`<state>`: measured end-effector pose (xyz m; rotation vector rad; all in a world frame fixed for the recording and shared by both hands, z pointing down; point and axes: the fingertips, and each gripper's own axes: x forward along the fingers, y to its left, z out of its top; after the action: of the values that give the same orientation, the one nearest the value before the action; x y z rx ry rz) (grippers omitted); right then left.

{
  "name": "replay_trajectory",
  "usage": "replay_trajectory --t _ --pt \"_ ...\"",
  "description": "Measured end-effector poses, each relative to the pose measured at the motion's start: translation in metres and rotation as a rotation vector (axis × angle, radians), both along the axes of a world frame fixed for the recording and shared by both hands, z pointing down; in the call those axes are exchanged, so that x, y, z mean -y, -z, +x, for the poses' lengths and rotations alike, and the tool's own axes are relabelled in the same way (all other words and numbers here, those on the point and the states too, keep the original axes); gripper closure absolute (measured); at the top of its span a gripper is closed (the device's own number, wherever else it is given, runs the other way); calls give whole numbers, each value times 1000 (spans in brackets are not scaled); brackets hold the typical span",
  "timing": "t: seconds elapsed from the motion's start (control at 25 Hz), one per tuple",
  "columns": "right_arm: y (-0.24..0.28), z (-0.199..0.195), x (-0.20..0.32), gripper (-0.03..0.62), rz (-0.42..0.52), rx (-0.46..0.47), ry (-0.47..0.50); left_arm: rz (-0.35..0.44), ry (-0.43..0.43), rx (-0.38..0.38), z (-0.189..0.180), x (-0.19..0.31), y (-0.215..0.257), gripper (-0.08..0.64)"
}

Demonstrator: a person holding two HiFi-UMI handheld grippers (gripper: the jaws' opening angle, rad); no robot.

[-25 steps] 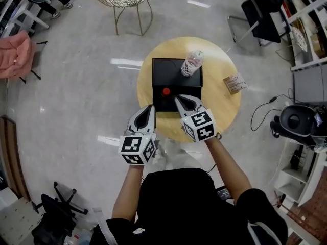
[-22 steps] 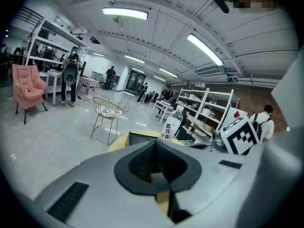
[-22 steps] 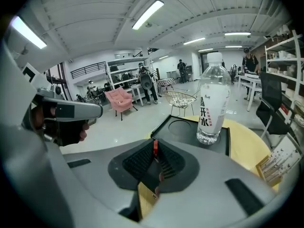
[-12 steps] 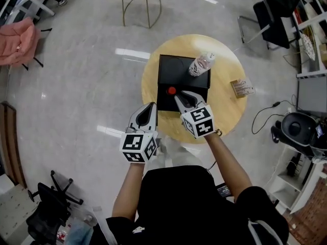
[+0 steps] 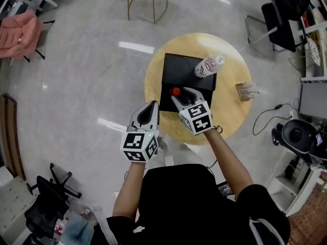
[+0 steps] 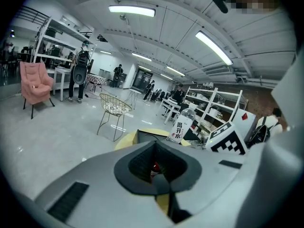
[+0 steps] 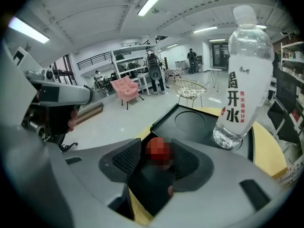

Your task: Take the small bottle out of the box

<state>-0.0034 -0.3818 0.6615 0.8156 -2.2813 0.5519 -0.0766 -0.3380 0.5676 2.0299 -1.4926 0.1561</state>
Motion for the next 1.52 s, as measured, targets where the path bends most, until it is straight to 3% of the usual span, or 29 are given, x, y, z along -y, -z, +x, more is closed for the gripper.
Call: replay_trajectory --t 0.36,1.32,1.52 --pt "-20 -7 5 413 -15 -34 25 -28 31 12 -10 -1 -8 551" --pt "-29 -12 12 451 79 -157 68 -37 23 3 -14 3 -13 551" --pt "-29 -11 10 454 80 -148 67 -34 20 0 -15 3 -12 551"
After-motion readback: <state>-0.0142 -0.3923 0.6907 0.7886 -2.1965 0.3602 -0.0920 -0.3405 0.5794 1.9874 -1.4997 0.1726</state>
